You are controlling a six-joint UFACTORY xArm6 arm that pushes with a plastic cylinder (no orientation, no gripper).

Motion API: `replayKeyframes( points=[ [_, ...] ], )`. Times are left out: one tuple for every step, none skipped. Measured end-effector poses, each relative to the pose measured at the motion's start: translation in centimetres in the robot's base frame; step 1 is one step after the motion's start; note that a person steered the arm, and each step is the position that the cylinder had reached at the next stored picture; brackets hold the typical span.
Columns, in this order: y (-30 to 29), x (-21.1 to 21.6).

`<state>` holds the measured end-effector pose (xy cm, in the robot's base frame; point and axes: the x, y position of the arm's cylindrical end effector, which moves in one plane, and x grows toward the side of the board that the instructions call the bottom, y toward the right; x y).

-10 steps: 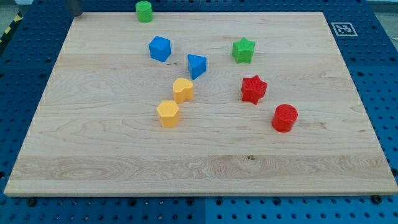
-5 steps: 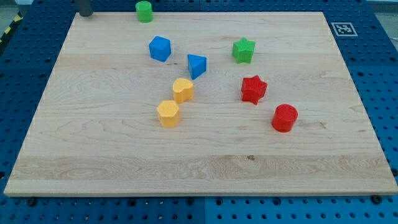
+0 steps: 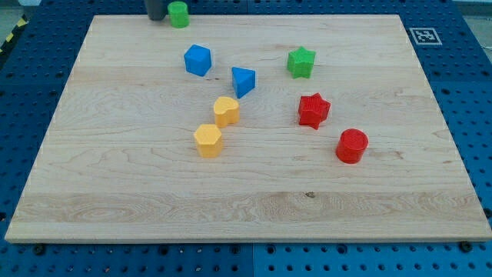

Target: Move the green circle to the top right of the green star

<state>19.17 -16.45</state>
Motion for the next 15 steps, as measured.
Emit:
replayKeyframes(
  points=[
    [2.5,0.0],
    [5.1,0.0],
    [7.6,0.0],
    [10.6,0.1],
    [15.1,0.2],
    [20.1,0.3],
    [24.8,0.0],
    [28.3,0.0],
    [29.9,0.2],
    [29.4,0.8],
    [28.7,0.8],
    [28.7,0.8],
    [28.7,0.8],
    [28.4,1.4],
    [28.0,1.8]
  ],
)
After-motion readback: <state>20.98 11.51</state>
